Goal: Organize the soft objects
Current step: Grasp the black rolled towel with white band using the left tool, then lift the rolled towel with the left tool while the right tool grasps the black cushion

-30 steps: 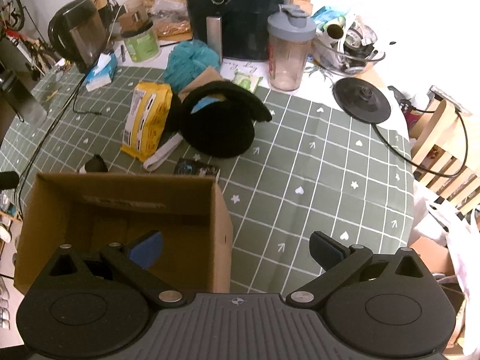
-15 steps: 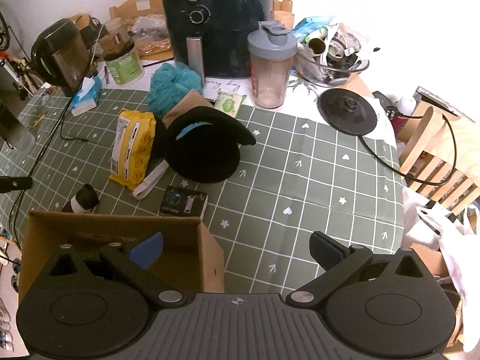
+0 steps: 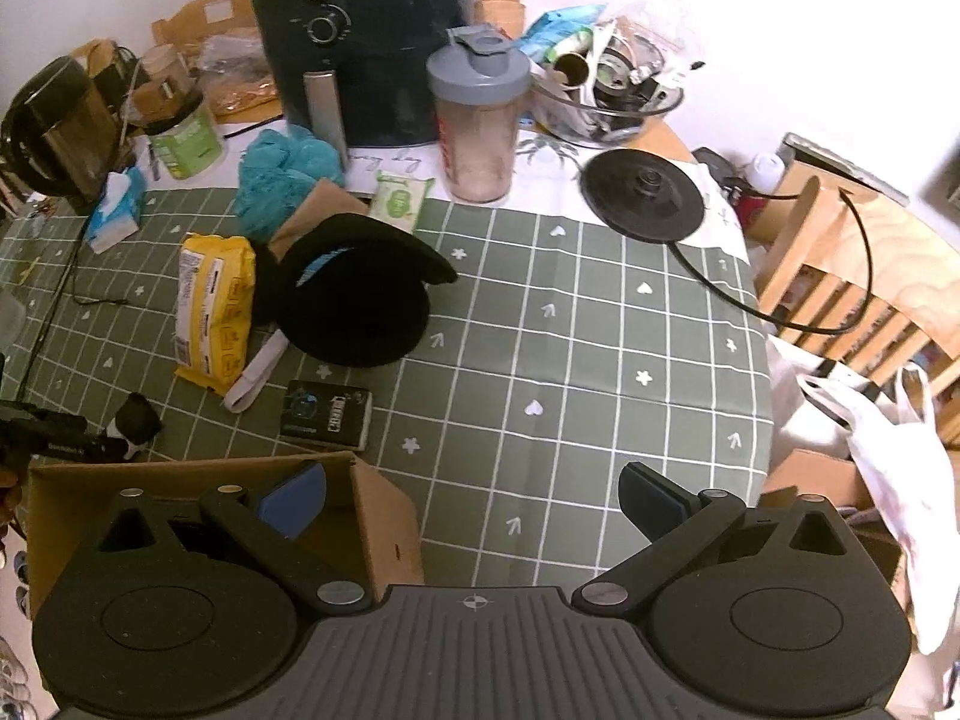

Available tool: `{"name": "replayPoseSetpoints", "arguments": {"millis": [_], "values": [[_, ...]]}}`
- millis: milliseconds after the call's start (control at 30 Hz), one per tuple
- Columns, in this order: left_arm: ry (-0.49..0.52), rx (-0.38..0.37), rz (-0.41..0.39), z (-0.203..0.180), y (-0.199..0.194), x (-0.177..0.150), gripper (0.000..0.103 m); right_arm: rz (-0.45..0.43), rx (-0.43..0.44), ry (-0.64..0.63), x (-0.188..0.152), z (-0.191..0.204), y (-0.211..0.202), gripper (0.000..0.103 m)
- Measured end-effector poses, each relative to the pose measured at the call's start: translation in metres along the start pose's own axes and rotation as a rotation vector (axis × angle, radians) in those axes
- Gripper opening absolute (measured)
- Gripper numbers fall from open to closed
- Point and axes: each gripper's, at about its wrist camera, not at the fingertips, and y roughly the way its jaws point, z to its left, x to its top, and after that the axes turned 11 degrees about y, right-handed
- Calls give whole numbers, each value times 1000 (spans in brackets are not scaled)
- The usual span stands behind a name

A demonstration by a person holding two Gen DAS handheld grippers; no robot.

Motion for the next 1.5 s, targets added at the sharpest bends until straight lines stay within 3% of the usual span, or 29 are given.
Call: {"name": "replayPoseSetpoints", "arguments": {"millis": [67,133,233,267,333,400,467,567,767,1267,1500], "values": [[26,-26,13,-1,8,0,83,-1,-13,8,0,-1,-1,103],[31,-51,14,-3,12,0,72,0,-16,13,0,-2,-1,103],[53,-70,24,-8,19,-1,67,2,-15,13,0,-3,0,103],[66,-56,21,-10,20,-1,64,1,-15,11,0,-3,0,103],[103,-21,31,-16,20,-2,49,-2,-11,6,1,-3,0,103],[131,22,35,-22,19,-1,44,-4,-8,-5,2,-2,0,103],[155,61,35,-24,16,-3,43,-6,-7,-23,5,-1,0,103],[118,34,28,-20,12,-7,41,-14,2,-53,8,2,0,103],[56,64,-31,-16,-9,-15,41,-25,30,-90,15,6,1,103],[-125,253,-97,-16,-60,-8,41,-27,113,-221,27,23,5,103],[-231,271,-125,-15,-87,-17,41,-22,169,-278,42,23,6,103]]}}
